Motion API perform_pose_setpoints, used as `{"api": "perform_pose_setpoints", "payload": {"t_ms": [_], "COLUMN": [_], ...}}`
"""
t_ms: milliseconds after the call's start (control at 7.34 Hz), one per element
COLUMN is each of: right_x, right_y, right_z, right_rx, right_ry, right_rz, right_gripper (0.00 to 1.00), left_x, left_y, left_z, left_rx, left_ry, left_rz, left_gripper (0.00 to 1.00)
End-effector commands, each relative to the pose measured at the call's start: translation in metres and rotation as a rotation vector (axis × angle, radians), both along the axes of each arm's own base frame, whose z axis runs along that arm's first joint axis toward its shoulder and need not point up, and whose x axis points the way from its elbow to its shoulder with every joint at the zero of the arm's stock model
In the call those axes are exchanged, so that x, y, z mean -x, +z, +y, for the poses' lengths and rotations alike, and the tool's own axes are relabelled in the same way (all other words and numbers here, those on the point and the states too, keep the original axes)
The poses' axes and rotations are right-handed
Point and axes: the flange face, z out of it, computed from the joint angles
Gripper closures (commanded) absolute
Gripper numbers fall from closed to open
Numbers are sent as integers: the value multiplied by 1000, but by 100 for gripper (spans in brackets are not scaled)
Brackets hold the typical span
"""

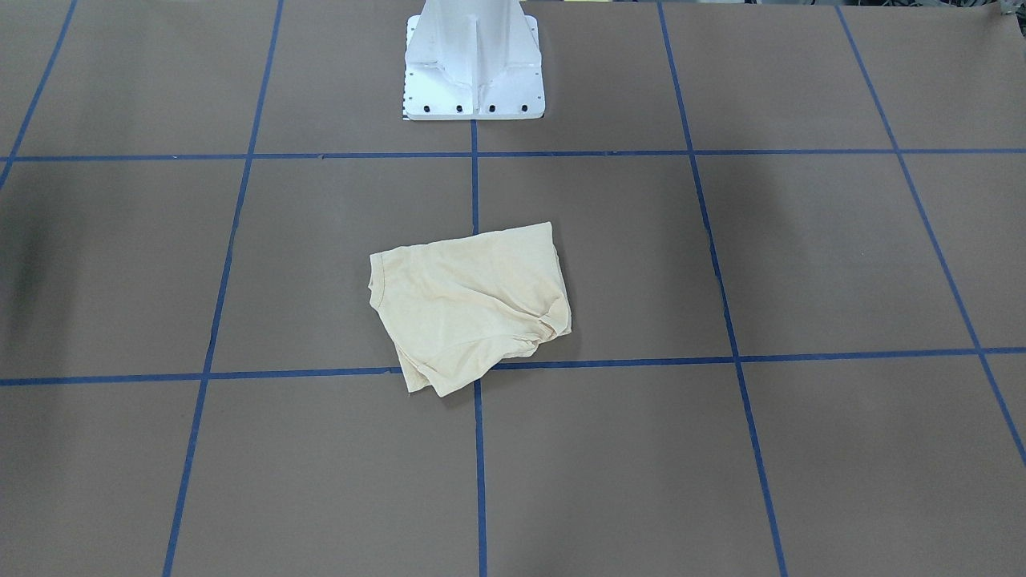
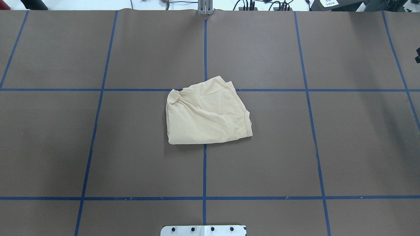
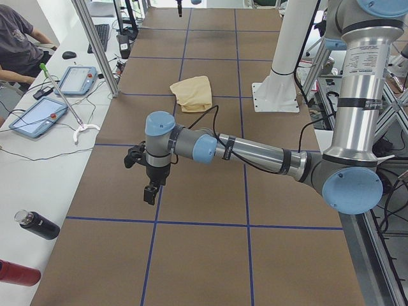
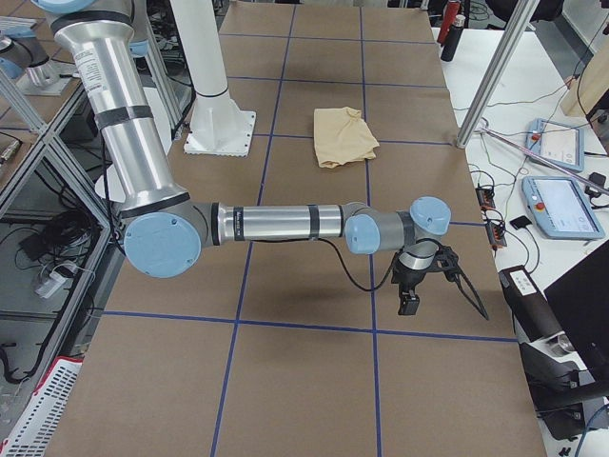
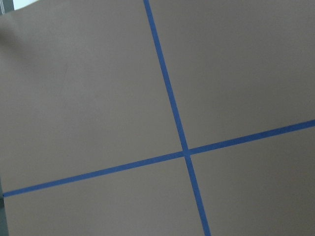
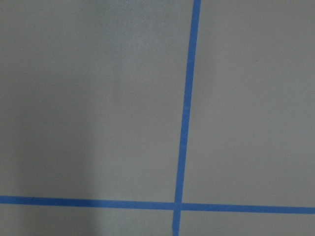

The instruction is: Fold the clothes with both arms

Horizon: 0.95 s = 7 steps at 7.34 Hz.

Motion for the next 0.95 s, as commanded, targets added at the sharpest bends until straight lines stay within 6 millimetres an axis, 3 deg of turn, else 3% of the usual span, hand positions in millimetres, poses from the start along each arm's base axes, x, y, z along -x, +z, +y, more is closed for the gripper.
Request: {"api": "perform_pose_setpoints", "payload": {"t_ms": [0, 409, 545, 681, 817], "right_x": [-21, -23, -25, -33, -47], "right_y": [11, 21, 39, 48, 43], "right_z": [27, 44, 59, 68, 68], "right_rx": [36, 44, 51, 20, 13], "right_ry": [26, 25, 11, 12, 38], "right_rz": [-69, -73, -65, -69, -92], "right_gripper": [0, 0, 0, 0, 0], "left_x": [11, 15, 18, 19, 19], "left_y": [49, 43, 45, 45, 45], "left_z": [11, 8, 9, 9, 9], "left_rx": [117, 107, 104, 104, 104], "left_ry": [-11, -20, -25, -25, -25], "left_rz": [177, 169, 138, 134, 132], "left_gripper": [0, 0, 0, 0, 0]}}
